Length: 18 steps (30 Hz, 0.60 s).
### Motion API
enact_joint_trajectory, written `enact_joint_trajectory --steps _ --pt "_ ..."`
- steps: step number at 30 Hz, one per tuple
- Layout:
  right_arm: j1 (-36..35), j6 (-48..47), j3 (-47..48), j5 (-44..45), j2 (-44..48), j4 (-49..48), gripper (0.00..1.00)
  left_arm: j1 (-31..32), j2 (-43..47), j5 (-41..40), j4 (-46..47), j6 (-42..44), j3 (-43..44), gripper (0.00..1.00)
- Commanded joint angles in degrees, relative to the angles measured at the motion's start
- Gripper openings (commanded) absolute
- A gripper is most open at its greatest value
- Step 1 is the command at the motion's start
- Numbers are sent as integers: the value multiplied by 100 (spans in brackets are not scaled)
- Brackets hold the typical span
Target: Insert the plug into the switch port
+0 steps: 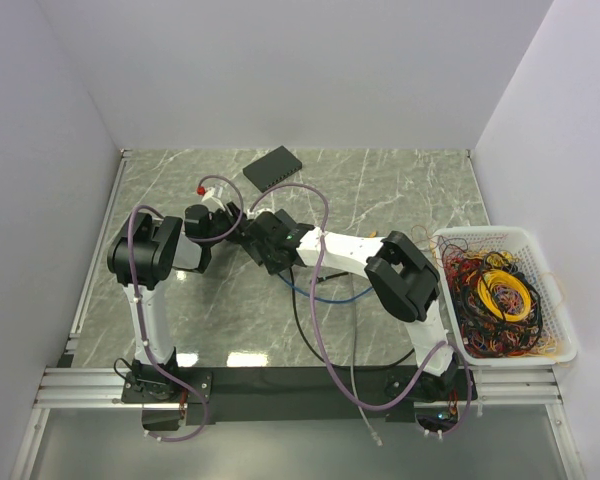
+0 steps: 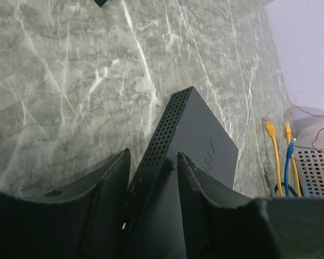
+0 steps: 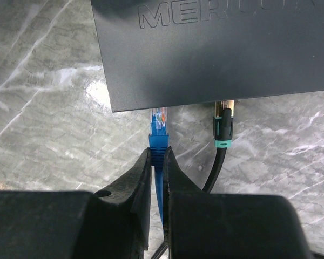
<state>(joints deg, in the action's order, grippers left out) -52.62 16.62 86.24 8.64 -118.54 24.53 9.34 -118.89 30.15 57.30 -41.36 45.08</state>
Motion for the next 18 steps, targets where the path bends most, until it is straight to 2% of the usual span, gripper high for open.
enact_joint_trajectory --steps 1,18 --pt "-11 87 341 269 6 -116 0 103 -11 105 -96 129 97 46" --pt "-160 192 438 919 51 -10 0 111 -20 114 -201 155 150 46"
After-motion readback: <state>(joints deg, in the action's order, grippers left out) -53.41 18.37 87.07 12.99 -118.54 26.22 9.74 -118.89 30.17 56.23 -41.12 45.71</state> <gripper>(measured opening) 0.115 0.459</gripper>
